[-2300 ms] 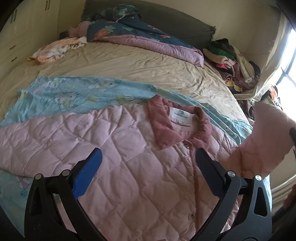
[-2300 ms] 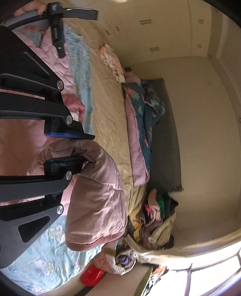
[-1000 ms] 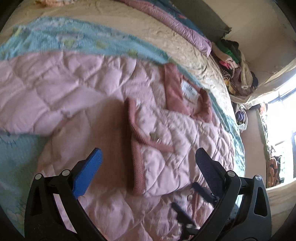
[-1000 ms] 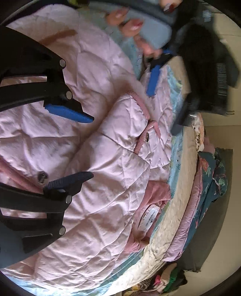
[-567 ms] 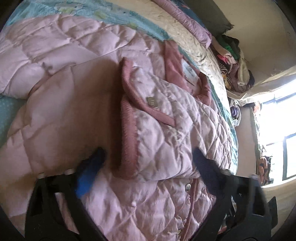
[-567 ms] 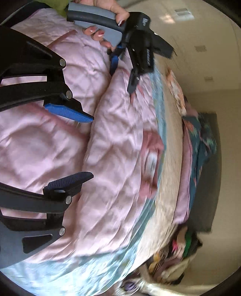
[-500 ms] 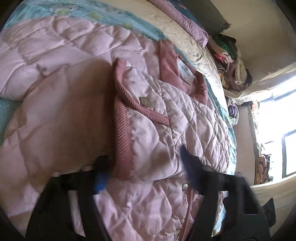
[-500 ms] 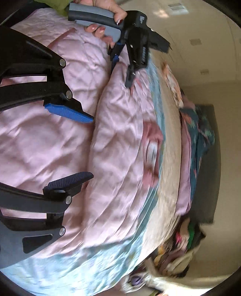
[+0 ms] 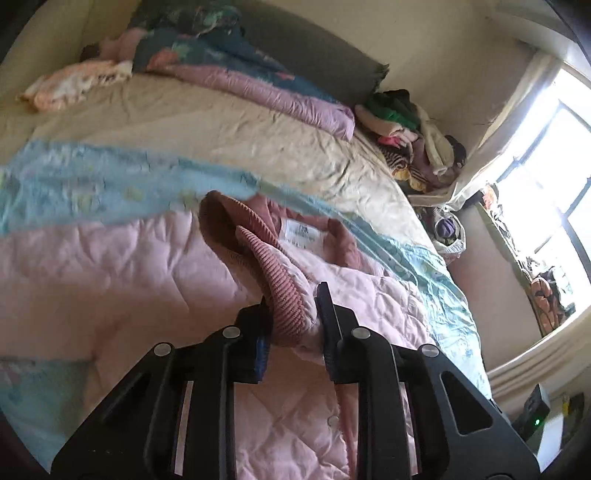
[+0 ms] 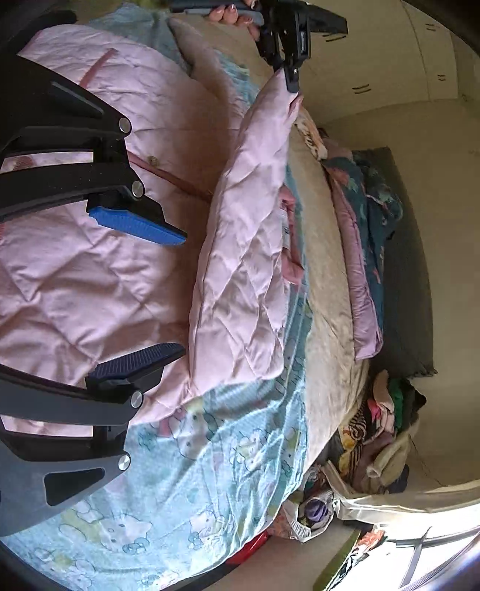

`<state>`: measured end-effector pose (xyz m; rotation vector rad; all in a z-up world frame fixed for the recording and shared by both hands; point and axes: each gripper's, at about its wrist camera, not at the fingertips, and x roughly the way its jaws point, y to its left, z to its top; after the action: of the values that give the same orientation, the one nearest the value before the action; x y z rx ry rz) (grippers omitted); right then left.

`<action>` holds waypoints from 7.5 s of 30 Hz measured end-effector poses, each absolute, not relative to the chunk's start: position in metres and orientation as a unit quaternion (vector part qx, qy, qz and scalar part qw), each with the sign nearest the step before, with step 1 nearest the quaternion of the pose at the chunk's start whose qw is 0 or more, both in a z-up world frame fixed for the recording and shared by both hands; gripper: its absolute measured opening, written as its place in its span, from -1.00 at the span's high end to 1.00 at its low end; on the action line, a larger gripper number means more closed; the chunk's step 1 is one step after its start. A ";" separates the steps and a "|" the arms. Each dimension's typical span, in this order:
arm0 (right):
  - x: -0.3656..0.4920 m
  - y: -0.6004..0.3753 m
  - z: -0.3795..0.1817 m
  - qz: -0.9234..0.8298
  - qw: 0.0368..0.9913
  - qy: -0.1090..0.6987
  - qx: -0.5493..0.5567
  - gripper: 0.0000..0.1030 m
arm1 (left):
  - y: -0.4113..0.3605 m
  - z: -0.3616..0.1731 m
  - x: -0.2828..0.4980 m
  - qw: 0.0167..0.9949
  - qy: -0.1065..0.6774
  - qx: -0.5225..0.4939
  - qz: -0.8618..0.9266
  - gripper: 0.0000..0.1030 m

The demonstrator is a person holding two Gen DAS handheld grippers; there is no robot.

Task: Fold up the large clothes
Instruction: 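Grasp the folded sleeve cuff with the left gripper and straighten it, then open the left gripper and release the sleeve cuff, then move the left gripper to the other sleeve of the jacket, then grasp the other sleeve cuff with the left gripper, then lift the held sleeve up and swing it toward the jacket front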

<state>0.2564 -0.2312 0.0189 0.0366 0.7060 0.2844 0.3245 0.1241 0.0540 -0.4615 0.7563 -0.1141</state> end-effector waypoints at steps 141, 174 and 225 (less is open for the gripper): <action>0.250 0.140 0.030 0.314 0.862 0.383 -0.109 -0.86 | 0.451 -0.079 0.136 0.797 0.358 -0.356 0.332 -0.82; 0.249 0.030 0.063 0.261 0.895 0.360 -0.028 -0.86 | 0.392 0.113 0.147 0.905 0.184 -0.276 0.267 0.86; 0.231 -0.184 0.079 0.161 0.929 0.318 0.099 -0.86 | 0.066 0.167 0.252 0.970 0.214 -0.114 0.022 0.94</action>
<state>0.2305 -0.1839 0.0788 0.2033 0.6520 0.3299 0.2523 0.0664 0.1669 -0.2294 0.4327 0.0439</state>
